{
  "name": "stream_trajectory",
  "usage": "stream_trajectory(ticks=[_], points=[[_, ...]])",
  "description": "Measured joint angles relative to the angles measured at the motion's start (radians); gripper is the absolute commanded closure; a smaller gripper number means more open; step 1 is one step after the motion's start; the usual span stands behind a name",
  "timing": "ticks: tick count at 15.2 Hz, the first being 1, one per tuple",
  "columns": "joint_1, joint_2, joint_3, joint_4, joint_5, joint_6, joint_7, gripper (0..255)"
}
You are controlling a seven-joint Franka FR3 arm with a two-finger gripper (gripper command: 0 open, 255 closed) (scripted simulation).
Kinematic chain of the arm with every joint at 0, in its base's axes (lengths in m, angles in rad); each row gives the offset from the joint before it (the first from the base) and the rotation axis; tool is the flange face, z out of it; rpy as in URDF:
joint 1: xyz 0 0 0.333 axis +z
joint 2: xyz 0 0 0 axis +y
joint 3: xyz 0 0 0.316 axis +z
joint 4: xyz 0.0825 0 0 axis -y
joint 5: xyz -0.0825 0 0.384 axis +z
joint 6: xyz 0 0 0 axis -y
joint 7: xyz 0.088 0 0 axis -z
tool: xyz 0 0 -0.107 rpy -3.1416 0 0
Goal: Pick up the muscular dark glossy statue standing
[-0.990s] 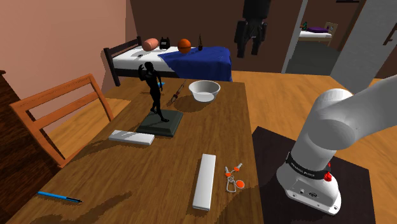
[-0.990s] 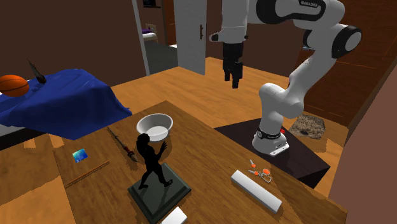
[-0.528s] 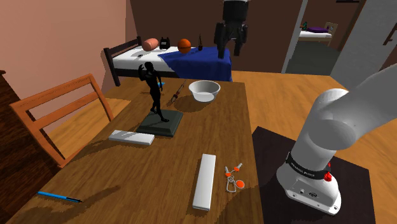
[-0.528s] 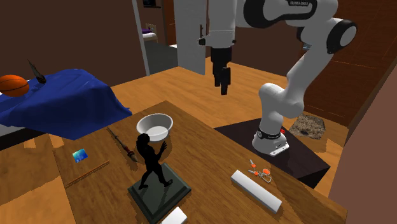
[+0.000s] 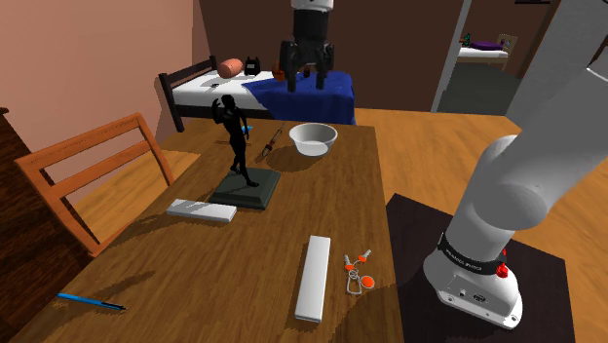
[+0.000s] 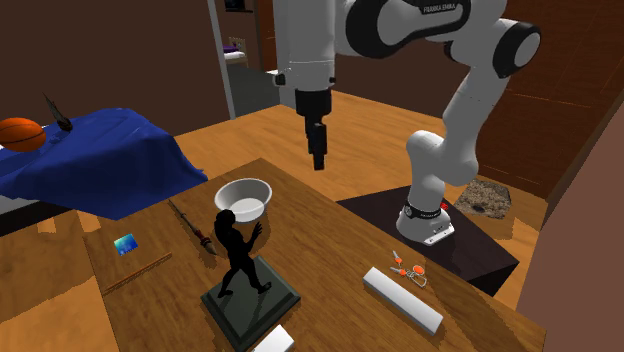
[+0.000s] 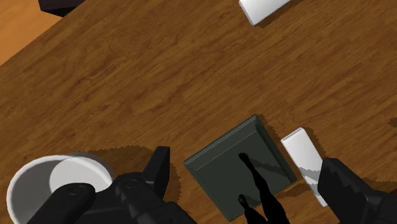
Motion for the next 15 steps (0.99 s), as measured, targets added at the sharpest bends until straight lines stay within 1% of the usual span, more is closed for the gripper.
stream_trajectory(ticks=[6, 11, 15], points=[[0.014, 0.216, 0.031, 0.203, 0.005, 0.030, 0.063, 0], [0.030, 0.422, 0.050, 0.430, -0.005, 0.022, 0.116, 0], [0.049, 0.595, 0.060, 0.653, -0.019, -0.018, 0.161, 0]])
